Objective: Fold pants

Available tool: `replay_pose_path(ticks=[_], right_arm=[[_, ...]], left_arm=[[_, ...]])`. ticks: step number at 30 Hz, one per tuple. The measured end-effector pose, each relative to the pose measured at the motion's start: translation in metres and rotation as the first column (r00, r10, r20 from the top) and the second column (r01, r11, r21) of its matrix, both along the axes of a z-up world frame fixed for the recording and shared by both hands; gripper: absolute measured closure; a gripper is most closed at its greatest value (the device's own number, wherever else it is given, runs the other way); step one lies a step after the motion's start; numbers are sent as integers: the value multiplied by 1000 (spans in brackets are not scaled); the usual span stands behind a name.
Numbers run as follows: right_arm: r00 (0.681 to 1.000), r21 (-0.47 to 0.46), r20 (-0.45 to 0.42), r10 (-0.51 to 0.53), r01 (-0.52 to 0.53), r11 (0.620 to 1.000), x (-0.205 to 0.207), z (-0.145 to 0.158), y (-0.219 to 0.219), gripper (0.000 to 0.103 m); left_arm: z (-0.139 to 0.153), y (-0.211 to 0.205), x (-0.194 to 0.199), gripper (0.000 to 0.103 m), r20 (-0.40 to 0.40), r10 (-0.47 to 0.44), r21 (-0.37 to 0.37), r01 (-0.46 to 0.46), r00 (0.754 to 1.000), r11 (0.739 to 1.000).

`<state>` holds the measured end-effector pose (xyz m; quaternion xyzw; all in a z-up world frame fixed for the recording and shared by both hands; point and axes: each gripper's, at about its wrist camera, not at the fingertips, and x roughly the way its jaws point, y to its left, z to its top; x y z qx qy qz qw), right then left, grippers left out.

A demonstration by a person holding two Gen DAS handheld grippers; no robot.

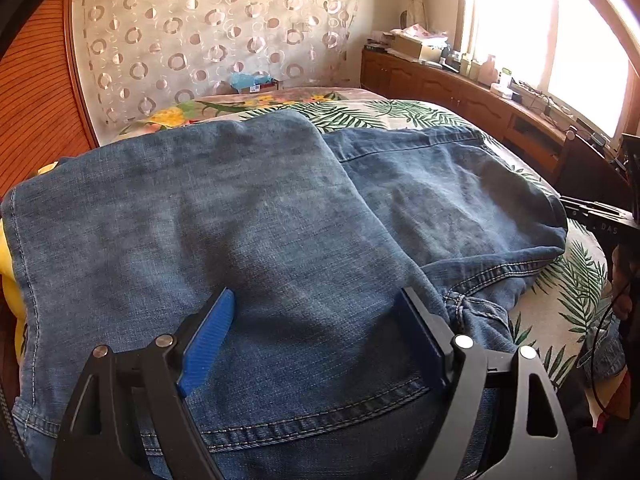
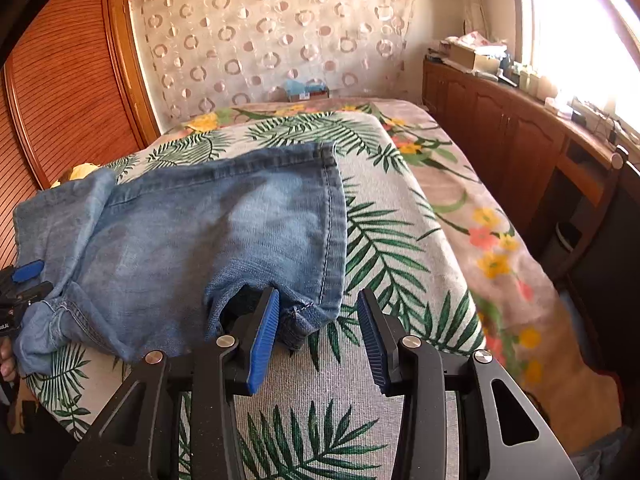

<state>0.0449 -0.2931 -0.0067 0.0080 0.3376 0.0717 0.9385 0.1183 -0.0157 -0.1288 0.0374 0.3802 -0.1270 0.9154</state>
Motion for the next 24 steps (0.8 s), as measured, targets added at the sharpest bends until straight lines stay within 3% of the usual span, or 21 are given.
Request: replay_pose_path(ticks=[7, 12, 15, 24], right_arm=[[1000, -39, 1, 14, -14, 999, 6, -1, 4, 61], [999, -38, 8, 52, -51, 998, 3, -1, 1, 89], [998, -17, 20, 55, -54, 998, 4, 2, -2, 95], [969, 11, 188, 161, -166, 986, -11, 70, 17, 96]], left_arm=[[1, 1, -3, 20, 1, 1, 3, -1, 1000, 1000], [3, 7, -4, 20, -18, -6, -11, 6, 1000, 1000], [9, 12, -7, 20, -29, -14, -26, 13, 999, 1000], [38, 39, -27, 20, 37, 30, -52, -28, 999, 998]])
